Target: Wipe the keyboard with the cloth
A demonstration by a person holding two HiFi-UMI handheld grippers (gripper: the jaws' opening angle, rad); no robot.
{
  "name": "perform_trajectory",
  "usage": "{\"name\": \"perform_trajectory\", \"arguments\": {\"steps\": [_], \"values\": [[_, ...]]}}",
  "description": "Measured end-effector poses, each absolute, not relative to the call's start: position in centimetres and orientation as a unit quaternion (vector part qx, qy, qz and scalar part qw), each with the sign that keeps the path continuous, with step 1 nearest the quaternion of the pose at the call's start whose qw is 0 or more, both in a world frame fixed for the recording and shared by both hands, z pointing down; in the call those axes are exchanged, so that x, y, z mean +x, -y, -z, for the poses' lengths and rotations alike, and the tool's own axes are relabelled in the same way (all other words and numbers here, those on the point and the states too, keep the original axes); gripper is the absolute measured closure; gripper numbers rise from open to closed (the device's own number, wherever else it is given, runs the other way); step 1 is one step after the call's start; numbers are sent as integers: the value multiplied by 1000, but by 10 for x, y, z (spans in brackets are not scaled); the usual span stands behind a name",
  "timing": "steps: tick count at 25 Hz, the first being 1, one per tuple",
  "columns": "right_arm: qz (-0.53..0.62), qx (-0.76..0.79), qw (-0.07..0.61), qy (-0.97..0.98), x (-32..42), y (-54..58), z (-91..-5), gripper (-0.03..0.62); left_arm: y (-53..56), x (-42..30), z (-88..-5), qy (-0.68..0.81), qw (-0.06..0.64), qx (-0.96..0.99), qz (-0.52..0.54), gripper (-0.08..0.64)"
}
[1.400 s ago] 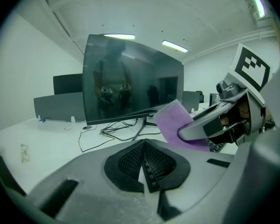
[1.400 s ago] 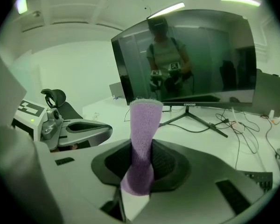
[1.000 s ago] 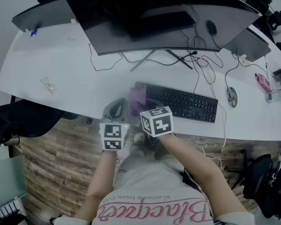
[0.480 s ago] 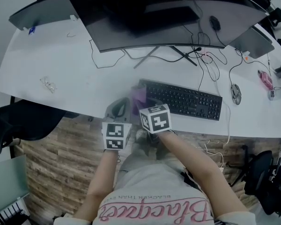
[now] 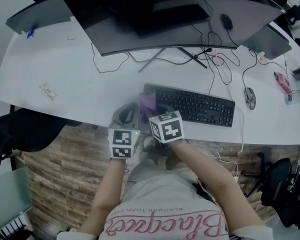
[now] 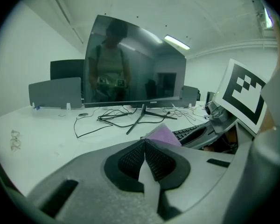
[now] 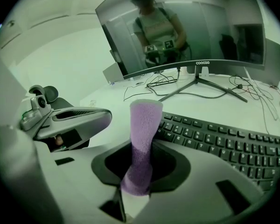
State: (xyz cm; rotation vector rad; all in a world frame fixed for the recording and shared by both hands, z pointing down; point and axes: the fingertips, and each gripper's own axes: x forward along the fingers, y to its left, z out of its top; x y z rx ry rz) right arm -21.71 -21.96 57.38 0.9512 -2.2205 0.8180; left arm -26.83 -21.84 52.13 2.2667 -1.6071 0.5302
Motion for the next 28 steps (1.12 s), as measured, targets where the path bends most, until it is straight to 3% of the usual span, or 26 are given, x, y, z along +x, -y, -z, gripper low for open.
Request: {"name": "perform_trajectory", "arguments": {"steps": [28], "values": [[-327, 396, 280, 811, -98, 216, -577, 502, 221, -163, -522, 521, 148, 818, -196, 555]]}}
